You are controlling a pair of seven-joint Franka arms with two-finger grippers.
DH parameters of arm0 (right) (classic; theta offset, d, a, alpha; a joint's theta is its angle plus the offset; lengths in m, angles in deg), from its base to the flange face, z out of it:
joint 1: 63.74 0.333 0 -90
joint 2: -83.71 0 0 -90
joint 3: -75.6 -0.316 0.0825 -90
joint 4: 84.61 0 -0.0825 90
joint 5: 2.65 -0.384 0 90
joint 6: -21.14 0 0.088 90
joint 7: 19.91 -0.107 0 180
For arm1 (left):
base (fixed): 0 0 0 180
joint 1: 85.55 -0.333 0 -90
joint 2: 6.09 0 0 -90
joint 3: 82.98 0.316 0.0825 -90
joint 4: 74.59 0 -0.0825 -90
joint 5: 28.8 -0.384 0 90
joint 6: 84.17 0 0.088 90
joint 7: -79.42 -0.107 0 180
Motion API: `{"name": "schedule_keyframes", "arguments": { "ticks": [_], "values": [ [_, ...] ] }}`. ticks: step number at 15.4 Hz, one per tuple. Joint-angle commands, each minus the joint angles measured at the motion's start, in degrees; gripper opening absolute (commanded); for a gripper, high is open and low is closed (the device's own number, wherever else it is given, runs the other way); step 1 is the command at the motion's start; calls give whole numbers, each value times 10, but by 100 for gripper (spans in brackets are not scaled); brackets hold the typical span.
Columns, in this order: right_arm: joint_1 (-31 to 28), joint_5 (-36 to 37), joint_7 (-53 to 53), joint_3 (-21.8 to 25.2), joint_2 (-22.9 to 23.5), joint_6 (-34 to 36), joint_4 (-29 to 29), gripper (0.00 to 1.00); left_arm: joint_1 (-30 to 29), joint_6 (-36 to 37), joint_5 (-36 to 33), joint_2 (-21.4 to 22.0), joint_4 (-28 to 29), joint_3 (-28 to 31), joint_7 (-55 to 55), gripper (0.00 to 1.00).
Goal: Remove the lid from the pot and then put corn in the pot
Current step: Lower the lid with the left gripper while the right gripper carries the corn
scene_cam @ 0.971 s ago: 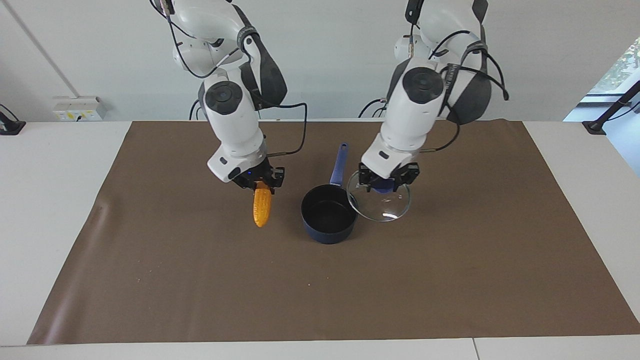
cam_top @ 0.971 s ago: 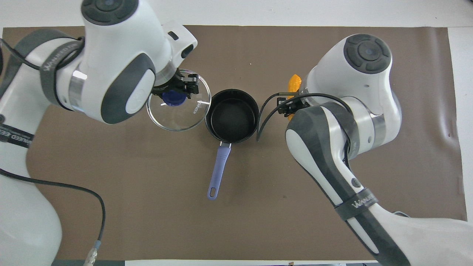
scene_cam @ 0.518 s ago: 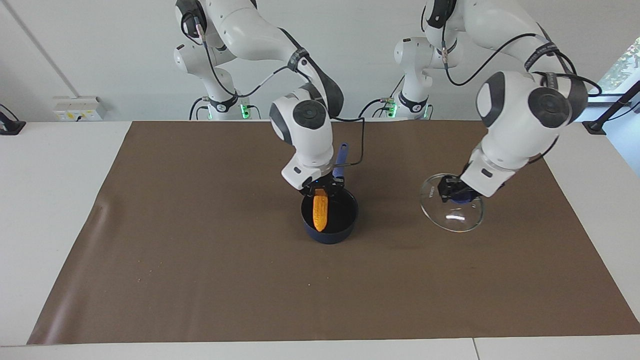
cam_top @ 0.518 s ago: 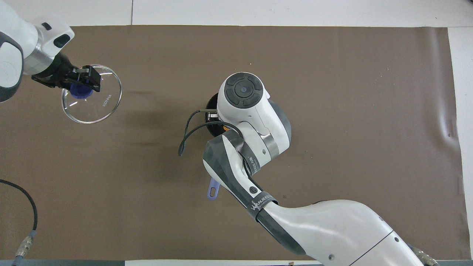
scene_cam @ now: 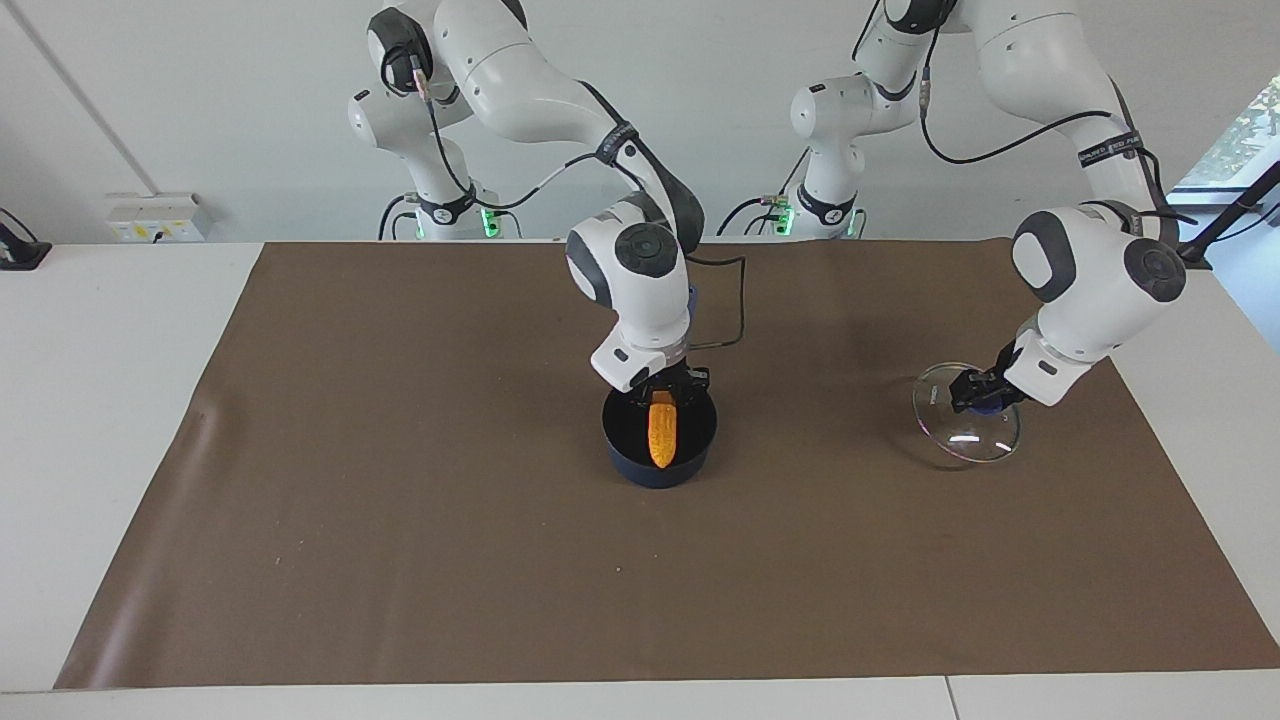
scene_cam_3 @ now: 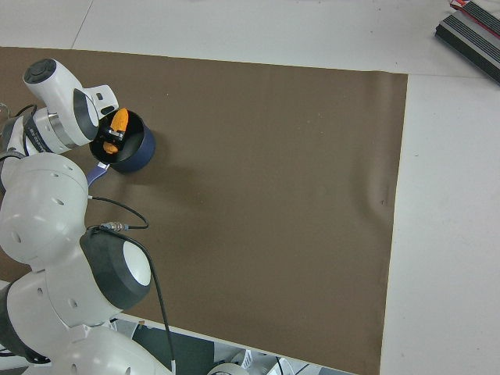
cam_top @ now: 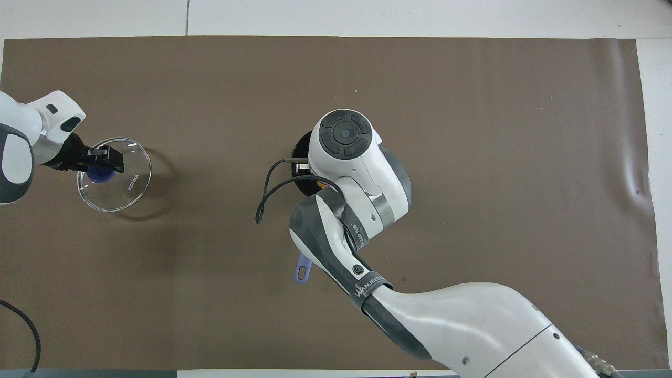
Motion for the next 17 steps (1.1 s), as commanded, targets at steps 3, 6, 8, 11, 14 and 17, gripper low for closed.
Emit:
{"name": "schedule_keyframes", "arguments": {
  "ticks": [3, 6, 8, 11, 14, 17],
  "values": [
    [-3, -5, -8, 0, -9, 21, -9, 0, -4, -42, 3, 30, 49, -2, -10, 14],
    [-4, -5, -22, 0, -8, 34, 5, 0, -4, -66, 3, 26, 58, -2, -45, 14],
    [-12, -5, -22, 0, -7, 28, 0, 3, -2, -71, 3, 25, 61, -2, -46, 14],
    [-10, 5, -16, 0, -7, 28, 3, 100, 0, -105, 3, 27, 84, -2, -54, 14],
    [-8, 6, -16, 0, -9, 38, 19, 100, 1, -113, 3, 26, 92, -2, -54, 14],
    [-17, 19, -12, 9, -20, 69, 48, 100, 2, -114, 3, 26, 92, -2, -54, 16]
  ]
}}
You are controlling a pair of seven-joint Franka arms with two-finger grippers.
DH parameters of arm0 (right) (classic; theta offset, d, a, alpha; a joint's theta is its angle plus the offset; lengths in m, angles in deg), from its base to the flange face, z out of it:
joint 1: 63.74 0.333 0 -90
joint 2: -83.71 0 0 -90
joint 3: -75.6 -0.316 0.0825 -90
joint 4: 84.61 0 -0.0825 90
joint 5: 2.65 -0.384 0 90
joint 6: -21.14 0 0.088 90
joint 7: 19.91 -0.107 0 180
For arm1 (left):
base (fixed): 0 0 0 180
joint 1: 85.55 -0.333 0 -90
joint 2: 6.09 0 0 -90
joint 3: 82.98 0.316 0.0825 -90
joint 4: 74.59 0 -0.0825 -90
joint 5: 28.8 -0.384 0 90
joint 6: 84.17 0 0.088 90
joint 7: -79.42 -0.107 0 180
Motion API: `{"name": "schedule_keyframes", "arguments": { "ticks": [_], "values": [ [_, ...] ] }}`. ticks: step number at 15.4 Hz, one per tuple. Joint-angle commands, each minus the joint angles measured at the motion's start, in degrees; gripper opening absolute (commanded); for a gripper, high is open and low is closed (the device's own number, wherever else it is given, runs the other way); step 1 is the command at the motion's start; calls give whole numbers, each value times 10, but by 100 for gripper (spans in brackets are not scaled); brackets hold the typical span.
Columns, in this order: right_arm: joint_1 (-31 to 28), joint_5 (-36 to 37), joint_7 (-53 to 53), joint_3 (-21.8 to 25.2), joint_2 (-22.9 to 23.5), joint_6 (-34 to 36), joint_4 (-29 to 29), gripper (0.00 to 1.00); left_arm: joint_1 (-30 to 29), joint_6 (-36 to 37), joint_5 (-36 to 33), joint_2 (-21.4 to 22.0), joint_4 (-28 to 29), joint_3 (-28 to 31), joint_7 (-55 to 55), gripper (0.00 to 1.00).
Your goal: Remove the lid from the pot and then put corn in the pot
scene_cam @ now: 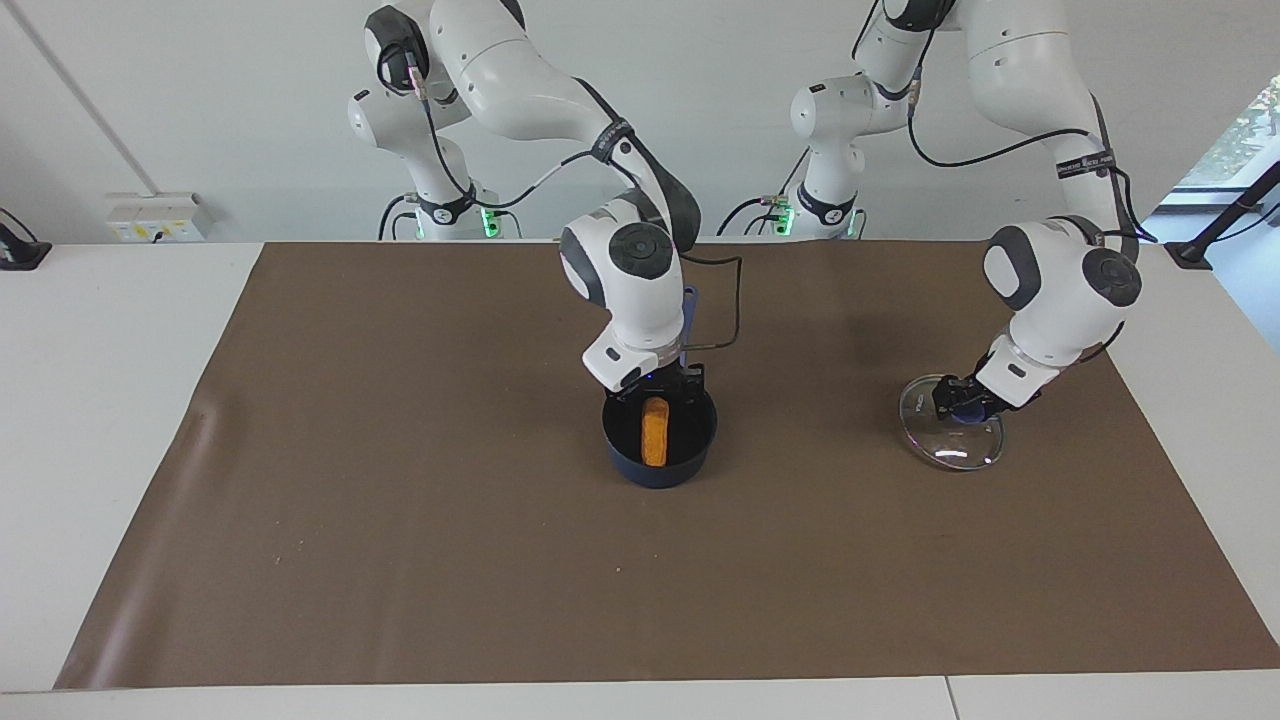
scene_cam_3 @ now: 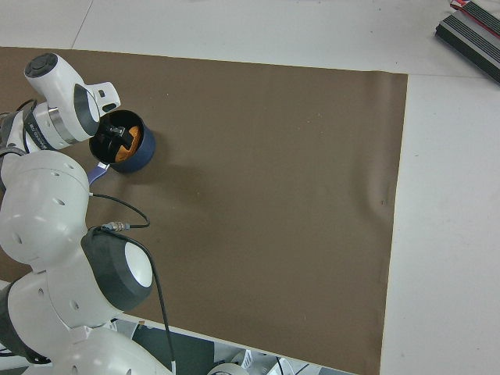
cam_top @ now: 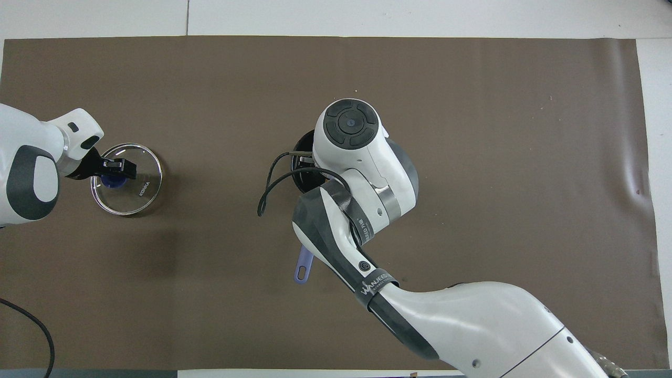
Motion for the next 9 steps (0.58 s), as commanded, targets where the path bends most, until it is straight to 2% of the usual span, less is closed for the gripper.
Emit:
{"name": "schedule_keyframes", "arguments": {
  "ticks": [1, 4, 5, 6, 7, 8, 9],
  "values": [
    [-33, 36, 14, 1, -21, 46, 35, 100, 1, -15, 3, 21, 20, 1, -9, 17],
    [-104, 57, 116, -3, -64, 84, 36, 100, 2, -18, 3, 22, 24, 1, -9, 24],
    [-123, 58, 144, 1, -80, 100, 37, 100, 2, -18, 3, 22, 26, 1, -9, 34],
    [-142, 62, 172, 1, -95, 125, 38, 100, 2, -18, 3, 22, 26, 1, -9, 50],
    [-157, 73, 198, 2, -108, 156, 39, 100, 2, -18, 3, 22, 27, 1, -9, 71],
    [-171, 81, 217, 3, -122, 181, 48, 100, 1, -18, 3, 22, 26, 1, -9, 100],
    [-193, 81, 232, 2, -132, 205, 66, 100, 2, -17, 3, 22, 24, 1, -9, 100]
  ]
}}
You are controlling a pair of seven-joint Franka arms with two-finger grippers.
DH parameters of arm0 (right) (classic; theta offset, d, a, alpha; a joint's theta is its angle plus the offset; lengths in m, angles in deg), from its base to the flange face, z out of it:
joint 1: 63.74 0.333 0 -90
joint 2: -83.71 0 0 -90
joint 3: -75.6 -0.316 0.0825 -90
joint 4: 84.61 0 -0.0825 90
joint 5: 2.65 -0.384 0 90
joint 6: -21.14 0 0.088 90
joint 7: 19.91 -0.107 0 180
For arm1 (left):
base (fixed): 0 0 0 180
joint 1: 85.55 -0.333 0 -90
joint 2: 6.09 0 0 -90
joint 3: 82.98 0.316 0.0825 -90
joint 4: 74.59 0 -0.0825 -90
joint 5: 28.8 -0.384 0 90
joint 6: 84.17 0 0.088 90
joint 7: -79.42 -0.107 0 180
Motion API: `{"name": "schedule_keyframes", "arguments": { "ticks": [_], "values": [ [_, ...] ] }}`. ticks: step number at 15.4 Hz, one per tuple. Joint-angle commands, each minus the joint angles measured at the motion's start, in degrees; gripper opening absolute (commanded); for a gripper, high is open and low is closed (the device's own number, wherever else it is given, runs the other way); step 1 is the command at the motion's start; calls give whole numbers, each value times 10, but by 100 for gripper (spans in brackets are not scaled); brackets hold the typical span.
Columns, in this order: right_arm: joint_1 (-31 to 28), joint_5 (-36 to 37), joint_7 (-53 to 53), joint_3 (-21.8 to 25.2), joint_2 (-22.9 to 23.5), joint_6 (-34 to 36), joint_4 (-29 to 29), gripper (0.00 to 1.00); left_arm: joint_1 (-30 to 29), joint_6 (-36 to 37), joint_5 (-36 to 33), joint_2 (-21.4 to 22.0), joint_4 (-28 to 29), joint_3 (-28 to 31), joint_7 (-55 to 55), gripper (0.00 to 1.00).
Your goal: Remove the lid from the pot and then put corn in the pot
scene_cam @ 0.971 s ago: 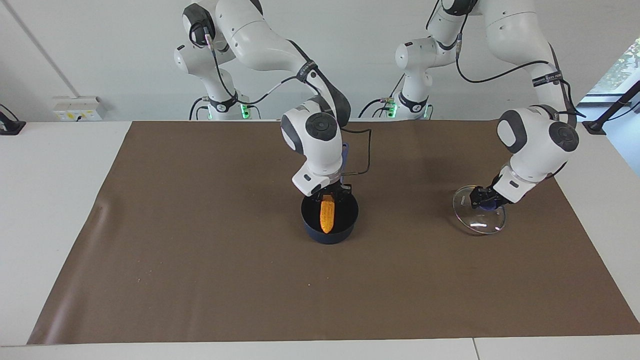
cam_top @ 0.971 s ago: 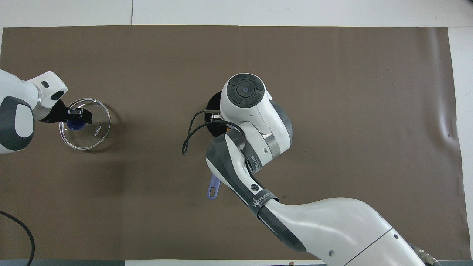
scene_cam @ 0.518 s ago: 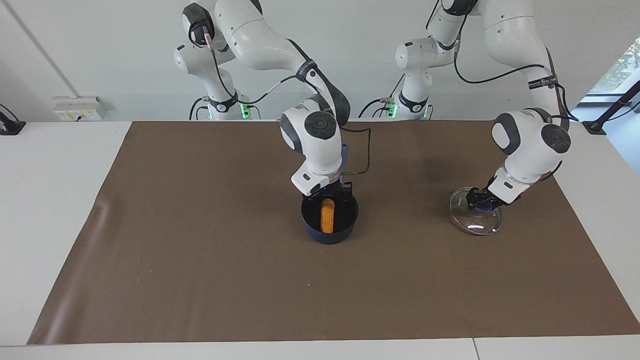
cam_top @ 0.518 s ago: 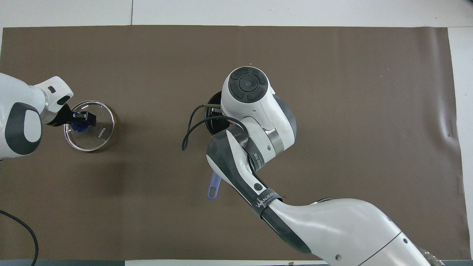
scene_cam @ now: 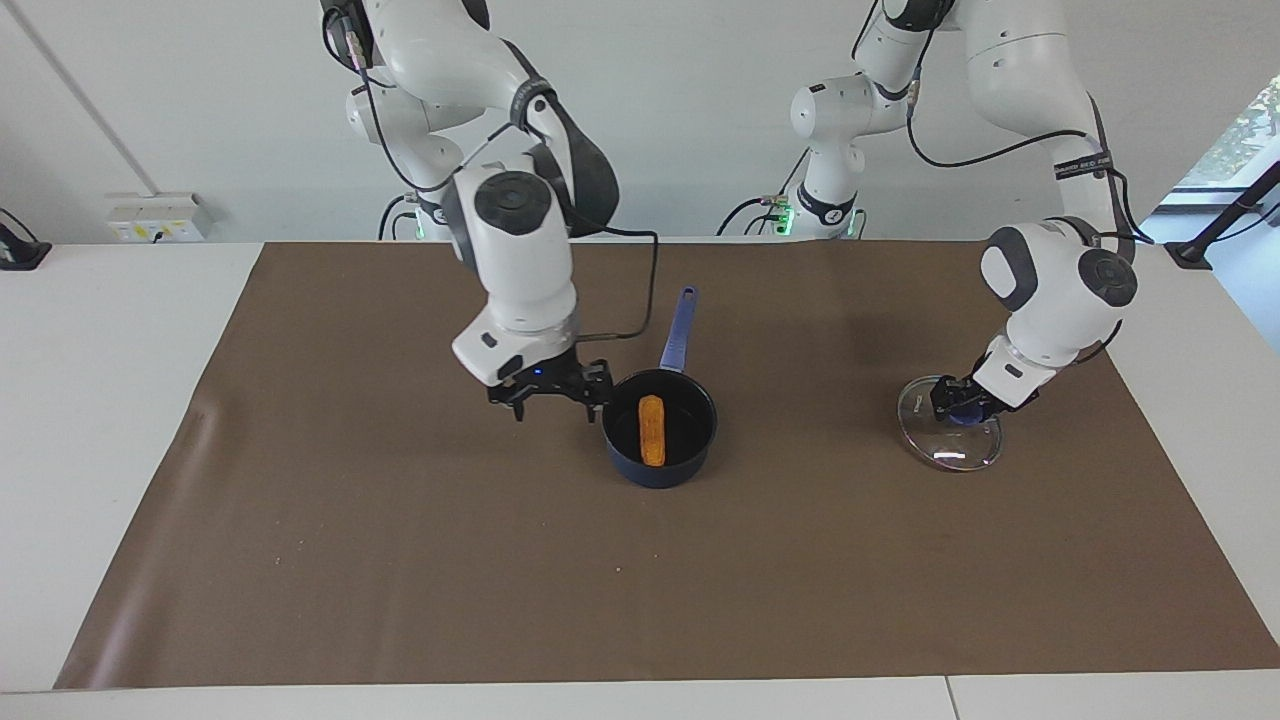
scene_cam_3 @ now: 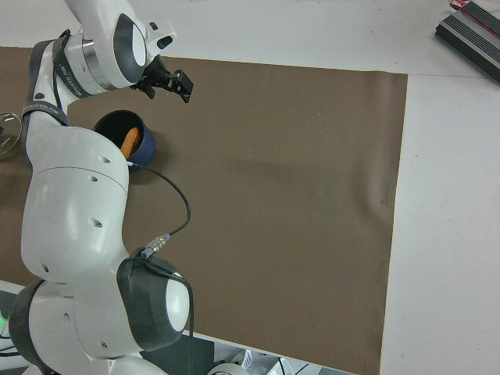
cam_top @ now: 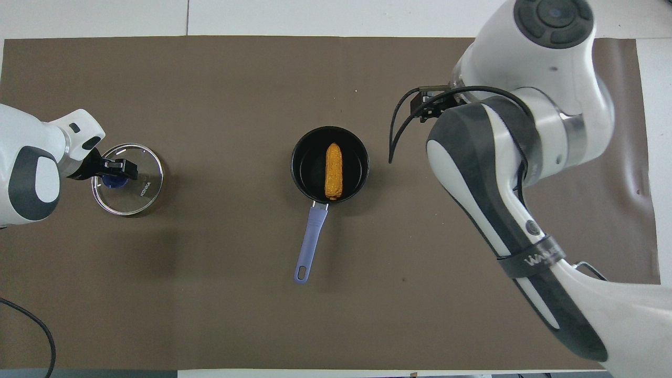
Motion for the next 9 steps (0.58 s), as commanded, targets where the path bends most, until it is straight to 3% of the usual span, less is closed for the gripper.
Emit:
{"name": "schedule_keyframes", "arguments": {
  "ticks": [1, 6, 9],
  "values": [
    [-43, 14, 50, -8, -42, 60, 22, 100, 1, -13, 3, 21, 19, 2, -8, 100],
    [-139, 15, 153, -8, -107, 105, 1, 100, 5, 23, 3, 29, -28, 0, -6, 100],
    [-148, 12, 173, -9, -158, 99, -94, 100, 29, 132, -2, 30, -123, -2, 35, 100]
  ]
}}
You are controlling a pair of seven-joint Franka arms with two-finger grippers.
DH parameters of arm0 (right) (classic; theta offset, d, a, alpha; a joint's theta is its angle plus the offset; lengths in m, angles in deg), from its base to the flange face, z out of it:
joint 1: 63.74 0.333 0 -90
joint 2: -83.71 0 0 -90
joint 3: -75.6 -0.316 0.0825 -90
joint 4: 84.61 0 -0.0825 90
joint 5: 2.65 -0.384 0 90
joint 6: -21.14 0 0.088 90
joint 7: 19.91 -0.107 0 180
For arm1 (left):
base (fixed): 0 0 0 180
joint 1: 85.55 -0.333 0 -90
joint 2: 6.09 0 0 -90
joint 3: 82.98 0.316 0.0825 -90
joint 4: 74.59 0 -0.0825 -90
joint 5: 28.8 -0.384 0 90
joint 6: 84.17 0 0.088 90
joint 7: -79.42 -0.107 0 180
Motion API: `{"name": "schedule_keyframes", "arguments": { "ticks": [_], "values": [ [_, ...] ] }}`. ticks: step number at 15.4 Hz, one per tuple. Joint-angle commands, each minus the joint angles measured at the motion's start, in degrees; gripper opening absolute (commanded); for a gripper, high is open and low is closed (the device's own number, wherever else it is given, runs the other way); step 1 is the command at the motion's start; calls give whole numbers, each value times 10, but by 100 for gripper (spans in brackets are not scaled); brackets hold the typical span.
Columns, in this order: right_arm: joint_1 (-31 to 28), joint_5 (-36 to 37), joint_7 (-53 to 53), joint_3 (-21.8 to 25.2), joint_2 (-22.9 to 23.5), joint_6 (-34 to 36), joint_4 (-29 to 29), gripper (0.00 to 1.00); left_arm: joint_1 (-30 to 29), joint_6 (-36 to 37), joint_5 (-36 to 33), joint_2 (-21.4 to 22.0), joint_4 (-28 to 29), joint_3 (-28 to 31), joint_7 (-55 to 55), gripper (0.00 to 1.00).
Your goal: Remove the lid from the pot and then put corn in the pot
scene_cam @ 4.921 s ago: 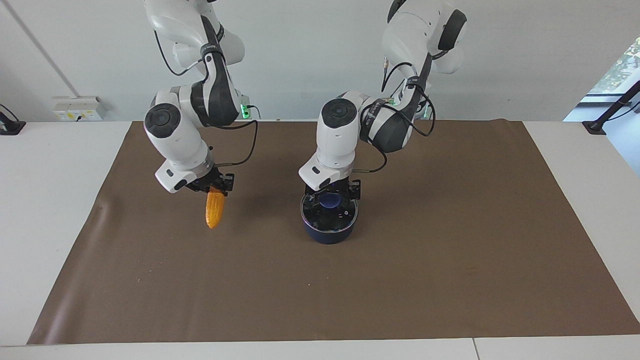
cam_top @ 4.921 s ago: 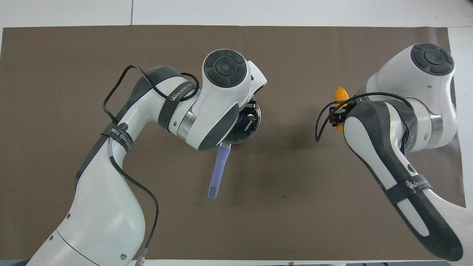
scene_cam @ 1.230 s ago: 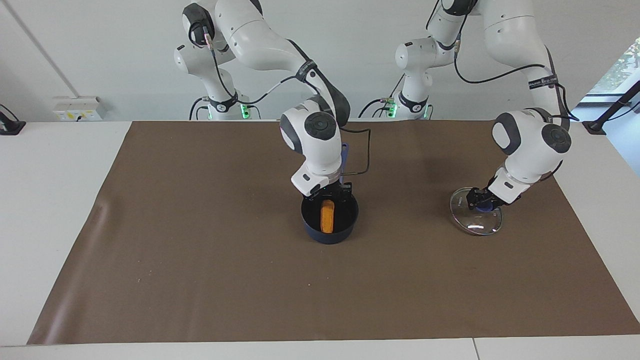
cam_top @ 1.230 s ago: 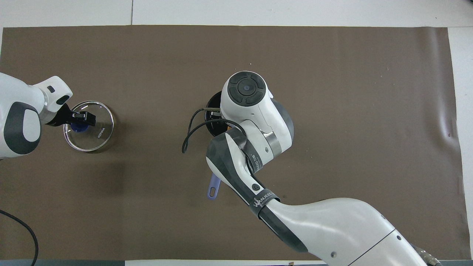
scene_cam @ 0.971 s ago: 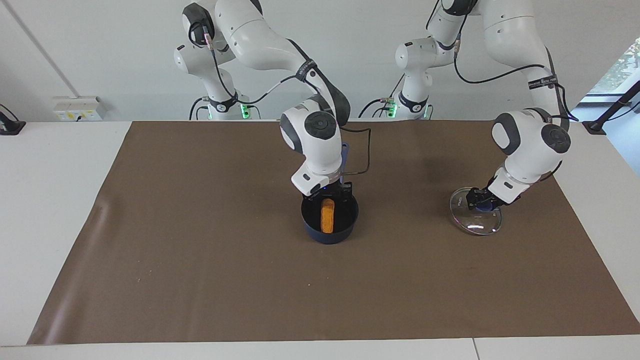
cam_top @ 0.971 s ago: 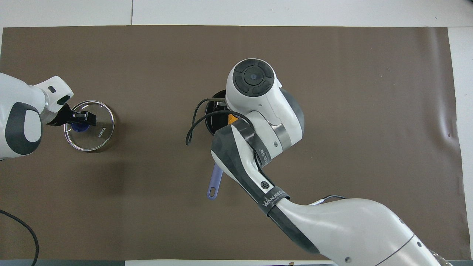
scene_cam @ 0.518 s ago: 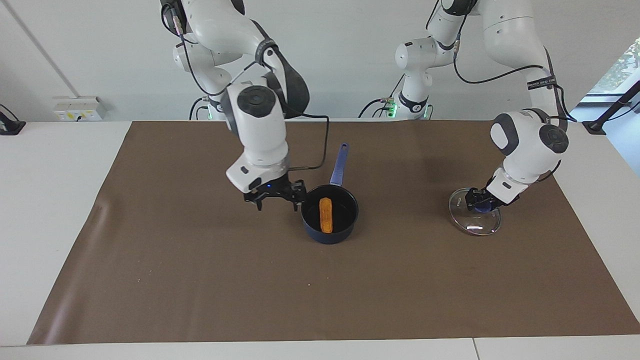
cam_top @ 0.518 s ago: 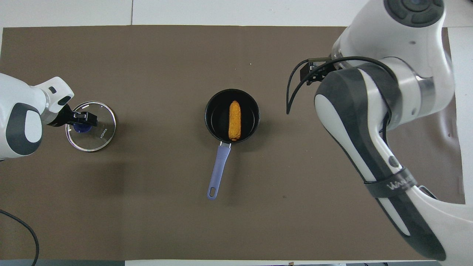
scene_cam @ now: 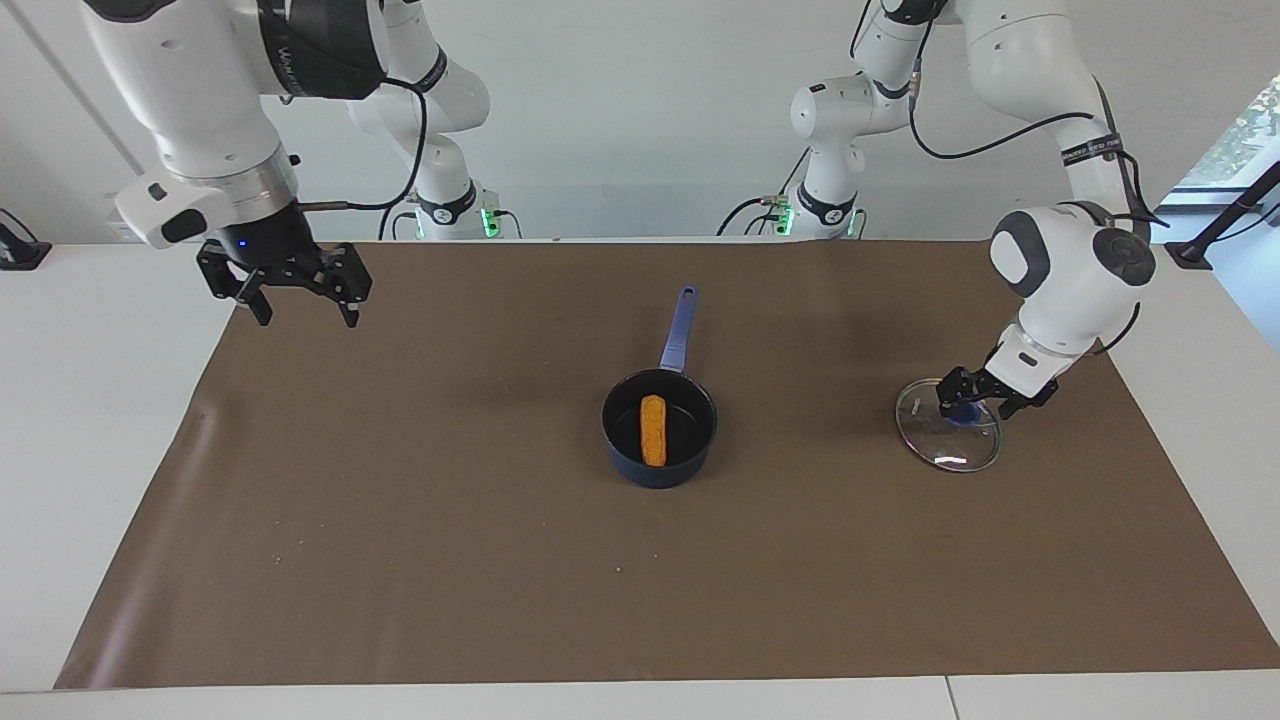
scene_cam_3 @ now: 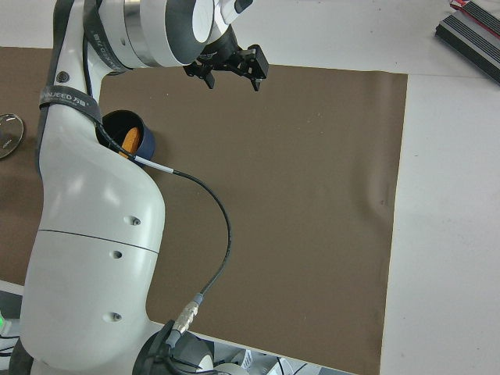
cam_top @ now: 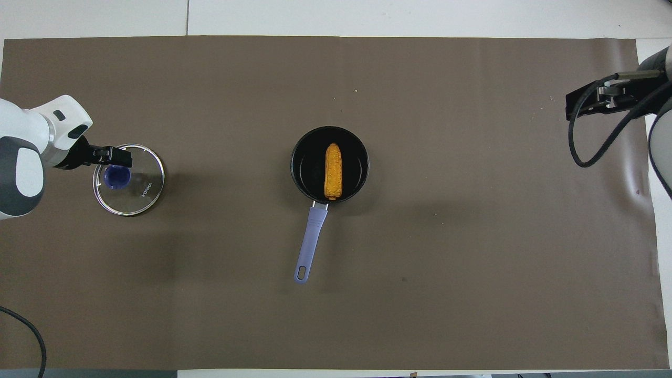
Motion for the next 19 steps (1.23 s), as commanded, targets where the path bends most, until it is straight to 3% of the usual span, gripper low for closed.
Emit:
{"name": "schedule_keyframes", "arguments": {
  "ticks": [1, 3, 5, 8, 11, 14, 19],
  "values": [
    [-9, -2, 16, -10, -47, -9, -90, 100, 28, 115, -19, 6, -100, 2, 35, 100],
    [-13, -2, 17, -10, -48, -13, -90, 100, 51, 166, -33, 19, -144, 2, 60, 100],
    [-13, -3, 16, -10, -48, -22, -94, 100, 53, 197, -33, 54, -153, 2, 86, 100],
    [-12, -3, 13, -10, -76, -26, -119, 100, 54, 272, -33, 105, -142, 1, 88, 100],
    [-17, -3, 15, -10, -88, -26, -139, 100, 62, 287, -33, 138, -92, 1, 92, 100],
    [-20, -3, 17, -10, -86, -19, -139, 100, 64, 290, -32, 143, -82, 2, 100, 100],
    [-40, -3, 17, -15, -85, -23, -140, 100, 74, 332, -27, 138, -134, 3, 100, 100]
  ]
}}
